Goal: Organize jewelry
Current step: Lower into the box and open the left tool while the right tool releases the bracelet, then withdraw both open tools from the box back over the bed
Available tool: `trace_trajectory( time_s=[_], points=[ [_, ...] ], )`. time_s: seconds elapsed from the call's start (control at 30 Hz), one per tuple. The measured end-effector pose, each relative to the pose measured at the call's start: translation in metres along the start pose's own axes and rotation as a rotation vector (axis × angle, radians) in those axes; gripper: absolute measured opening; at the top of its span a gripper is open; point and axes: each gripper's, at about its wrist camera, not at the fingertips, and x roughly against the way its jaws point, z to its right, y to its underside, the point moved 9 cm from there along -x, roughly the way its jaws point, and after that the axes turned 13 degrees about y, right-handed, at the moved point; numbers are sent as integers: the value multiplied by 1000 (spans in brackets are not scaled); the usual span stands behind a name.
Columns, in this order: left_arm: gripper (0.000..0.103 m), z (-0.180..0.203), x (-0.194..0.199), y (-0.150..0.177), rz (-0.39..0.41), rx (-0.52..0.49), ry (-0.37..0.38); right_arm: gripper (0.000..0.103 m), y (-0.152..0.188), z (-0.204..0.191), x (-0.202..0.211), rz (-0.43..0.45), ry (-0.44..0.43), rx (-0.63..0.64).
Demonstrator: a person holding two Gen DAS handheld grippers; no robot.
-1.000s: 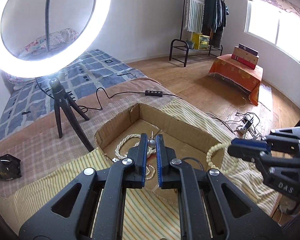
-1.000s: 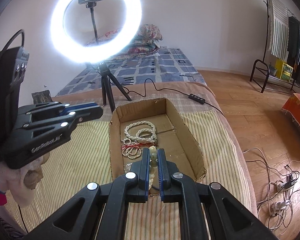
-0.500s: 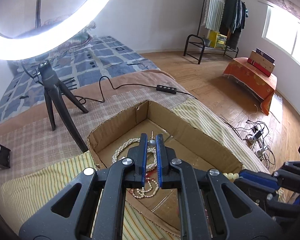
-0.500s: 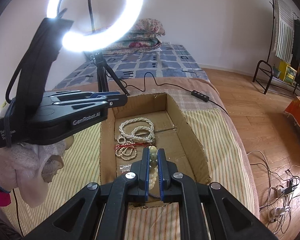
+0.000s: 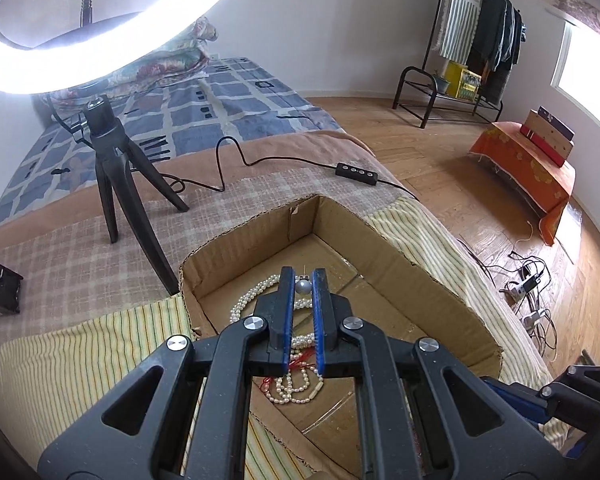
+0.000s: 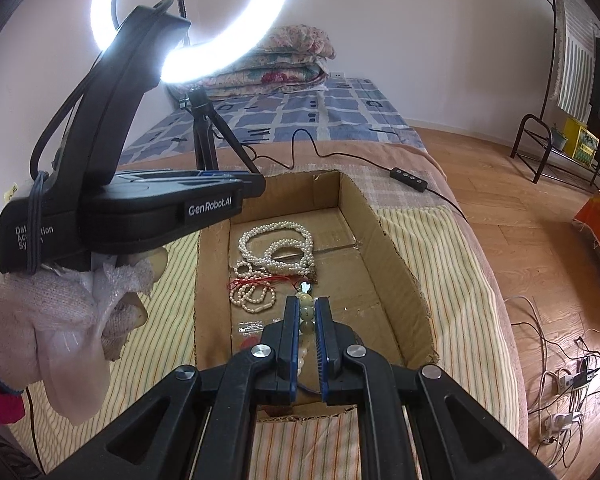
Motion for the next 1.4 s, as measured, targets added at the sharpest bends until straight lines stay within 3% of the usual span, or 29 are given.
trace_trajectory(
  time_s=[0.1, 0.13, 0.2, 0.23, 0.27, 0.33, 0.43, 0.63, 1.0, 1.4],
  points=[
    [6, 0, 0, -1, -4, -5, -13, 7, 1, 0, -2, -9, -12, -5],
    [7, 0, 0, -1, -7, -5, -14, 15, 1, 1, -2, -6, -9, -10],
    [30, 0, 0, -1, -8, -9, -20, 32, 1, 2, -2, 1, -3, -14],
    [55, 0, 1, -1, -2, -11, -22, 36, 1, 2, -2, 1, -3, -15],
    [70, 0, 3, -2, 10, -11, -26, 38, 1, 2, -2, -2, -8, -13],
    [76, -2, 8, -5, 42, -10, -47, 53, 2, 0, -2, -4, -7, -4],
    [78, -2, 7, -6, 27, -10, -42, 80, 2, 0, 0, 19, 22, 7],
    [78, -5, 8, -4, 10, -16, -66, 94, 1, 4, -2, 15, 64, 0],
    [78, -1, 32, -3, 22, -34, -84, 99, -3, 23, 10, 19, 93, -85],
    [78, 8, 79, -7, 60, -48, -103, 99, -4, 18, 44, 60, 100, -83]
  ],
)
